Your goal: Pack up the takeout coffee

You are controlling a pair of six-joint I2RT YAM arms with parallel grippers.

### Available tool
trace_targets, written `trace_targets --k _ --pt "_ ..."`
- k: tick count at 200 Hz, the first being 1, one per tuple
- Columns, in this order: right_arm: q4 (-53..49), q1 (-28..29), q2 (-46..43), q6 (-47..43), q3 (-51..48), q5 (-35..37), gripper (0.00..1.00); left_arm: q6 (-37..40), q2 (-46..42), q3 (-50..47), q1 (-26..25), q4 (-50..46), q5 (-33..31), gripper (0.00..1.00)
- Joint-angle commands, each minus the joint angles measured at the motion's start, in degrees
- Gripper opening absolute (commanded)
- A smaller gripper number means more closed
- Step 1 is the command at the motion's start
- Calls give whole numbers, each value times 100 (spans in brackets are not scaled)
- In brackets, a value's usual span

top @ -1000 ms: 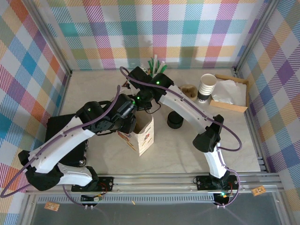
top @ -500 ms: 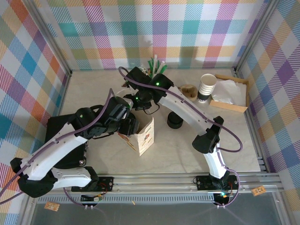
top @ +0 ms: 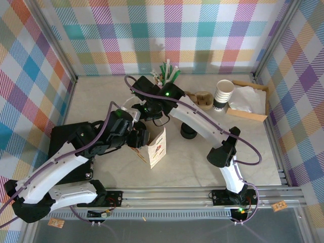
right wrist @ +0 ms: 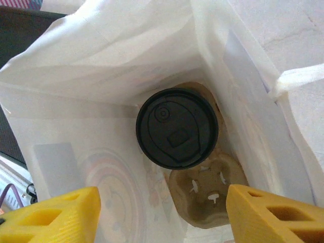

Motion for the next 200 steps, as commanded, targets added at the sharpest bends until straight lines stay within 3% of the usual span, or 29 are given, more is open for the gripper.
trace_targets --k 1,80,106,130,156,200 --pt "37 215 -410 -4 288 68 67 -153 50 -257 81 22 85 68" --pt "341 234 -567 -705 487 718 71 81 -650 -1147 82 1077 -349 71" --pt "684 224 -903 -1213 -143 962 74 185 -910 -1786 80 1890 -394 72" --pt "1401 201 -1483 -1697 -962 1096 75 -203 -960 -2198 85 2392 -215 74" --pt "1120 116 -1580 -1628 -508 985 74 -368 -673 -1956 83 2460 266 75" --pt "154 -56 -1664 -1449 -360 1420 71 -551 -256 -1304 83 2106 148 75"
